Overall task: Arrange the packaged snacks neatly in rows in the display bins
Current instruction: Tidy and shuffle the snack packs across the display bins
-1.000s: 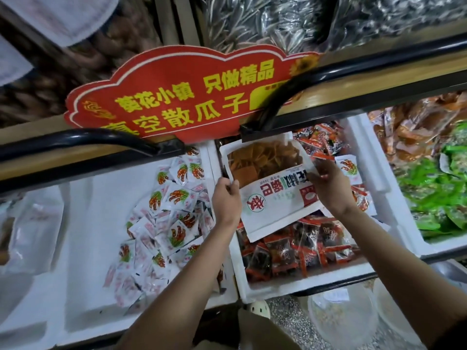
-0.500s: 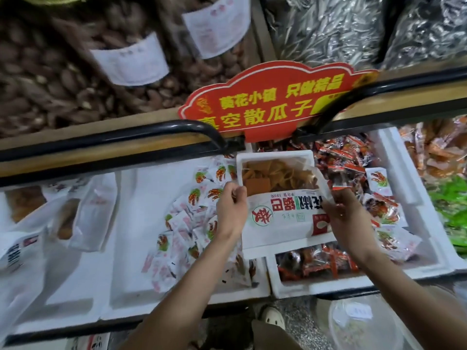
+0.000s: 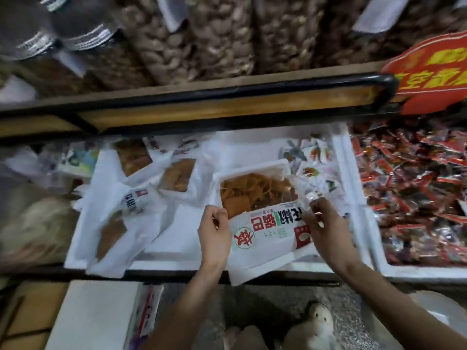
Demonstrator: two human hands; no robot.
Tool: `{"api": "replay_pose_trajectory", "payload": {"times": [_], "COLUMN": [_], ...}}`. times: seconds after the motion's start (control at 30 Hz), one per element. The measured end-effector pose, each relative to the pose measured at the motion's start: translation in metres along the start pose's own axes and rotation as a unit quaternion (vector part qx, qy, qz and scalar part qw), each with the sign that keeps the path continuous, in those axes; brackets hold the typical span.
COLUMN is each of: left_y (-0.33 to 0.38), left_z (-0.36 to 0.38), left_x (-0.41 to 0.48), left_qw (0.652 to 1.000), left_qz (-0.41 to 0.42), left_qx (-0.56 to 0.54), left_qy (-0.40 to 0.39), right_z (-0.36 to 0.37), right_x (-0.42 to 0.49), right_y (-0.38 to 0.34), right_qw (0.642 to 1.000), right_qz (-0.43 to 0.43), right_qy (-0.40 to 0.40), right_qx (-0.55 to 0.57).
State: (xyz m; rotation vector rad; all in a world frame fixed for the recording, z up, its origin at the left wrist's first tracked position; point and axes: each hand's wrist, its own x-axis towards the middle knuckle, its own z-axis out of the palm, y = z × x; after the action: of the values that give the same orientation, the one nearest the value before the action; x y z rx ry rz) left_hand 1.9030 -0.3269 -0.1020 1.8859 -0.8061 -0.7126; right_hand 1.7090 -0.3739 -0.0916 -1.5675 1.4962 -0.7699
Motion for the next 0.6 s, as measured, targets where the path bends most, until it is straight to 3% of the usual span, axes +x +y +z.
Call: {"api": "replay_pose_trajectory", "payload": {"times": [0.27,0.6], "left_y": [-0.06,-0.07], "left_z": [-0.118,-0.127], "left_x": [0.012,0.015], "left_qw": [0.997,0.984], "left_qz": [0.049,0.121], "left_qx": [0.053,0.102], "left_qy": [0.019,-0.078], "right_z": [0.107,0.115], "right_x": [-0.067,-0.094], "right_y": [-0.029,-0.038], "right_qw": [0.998,0.999], "right_qz": [-0.011,0.023], "right_qy": [-0.061,-0.042], "right_qx": [0.005,0.002]}}
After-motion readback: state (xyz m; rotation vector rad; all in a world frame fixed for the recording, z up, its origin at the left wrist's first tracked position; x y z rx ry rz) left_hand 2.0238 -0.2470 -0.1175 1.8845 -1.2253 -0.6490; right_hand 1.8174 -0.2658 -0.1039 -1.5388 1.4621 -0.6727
